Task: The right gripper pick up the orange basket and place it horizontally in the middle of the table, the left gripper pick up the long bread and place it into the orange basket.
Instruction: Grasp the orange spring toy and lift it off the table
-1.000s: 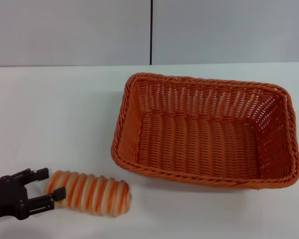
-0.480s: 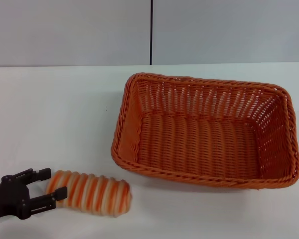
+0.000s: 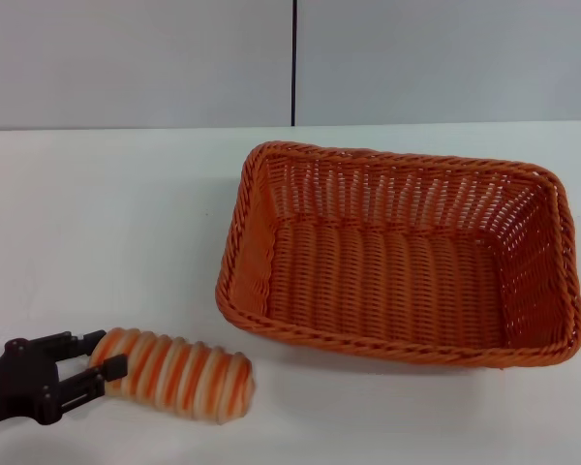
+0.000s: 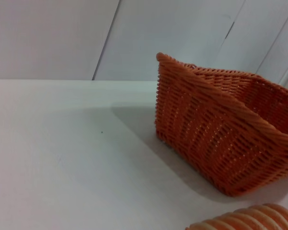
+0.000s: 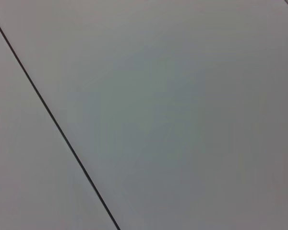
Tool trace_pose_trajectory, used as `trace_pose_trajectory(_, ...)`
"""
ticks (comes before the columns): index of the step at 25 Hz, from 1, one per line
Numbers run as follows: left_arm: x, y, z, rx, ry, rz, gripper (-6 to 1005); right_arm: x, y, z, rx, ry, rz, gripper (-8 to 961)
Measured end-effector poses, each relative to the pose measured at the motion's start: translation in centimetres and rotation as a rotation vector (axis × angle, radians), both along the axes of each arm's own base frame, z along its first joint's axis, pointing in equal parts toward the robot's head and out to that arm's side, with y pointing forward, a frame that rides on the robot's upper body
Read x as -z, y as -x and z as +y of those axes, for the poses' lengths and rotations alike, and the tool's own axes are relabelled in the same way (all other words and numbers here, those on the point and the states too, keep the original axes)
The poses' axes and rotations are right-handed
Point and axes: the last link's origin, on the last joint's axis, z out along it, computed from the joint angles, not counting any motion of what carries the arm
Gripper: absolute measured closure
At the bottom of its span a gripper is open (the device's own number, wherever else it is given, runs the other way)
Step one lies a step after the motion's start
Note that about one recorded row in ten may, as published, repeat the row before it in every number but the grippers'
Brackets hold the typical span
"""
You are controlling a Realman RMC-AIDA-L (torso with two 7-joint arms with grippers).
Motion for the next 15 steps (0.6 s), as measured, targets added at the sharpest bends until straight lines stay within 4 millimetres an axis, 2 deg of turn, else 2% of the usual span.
trace_pose_trajectory(2,-0.02,-0.04,0.02,0.001,-0.001,-0.002,478,-0.01,-0.01,0.0,0.0,-0.001,0.0,531)
trace_pose_trajectory(15,-0.13,-0.29,-0.14,0.047,0.005,0.002,626,-0.07,-0.02,0.05,0.0,-0.006,0.004,531)
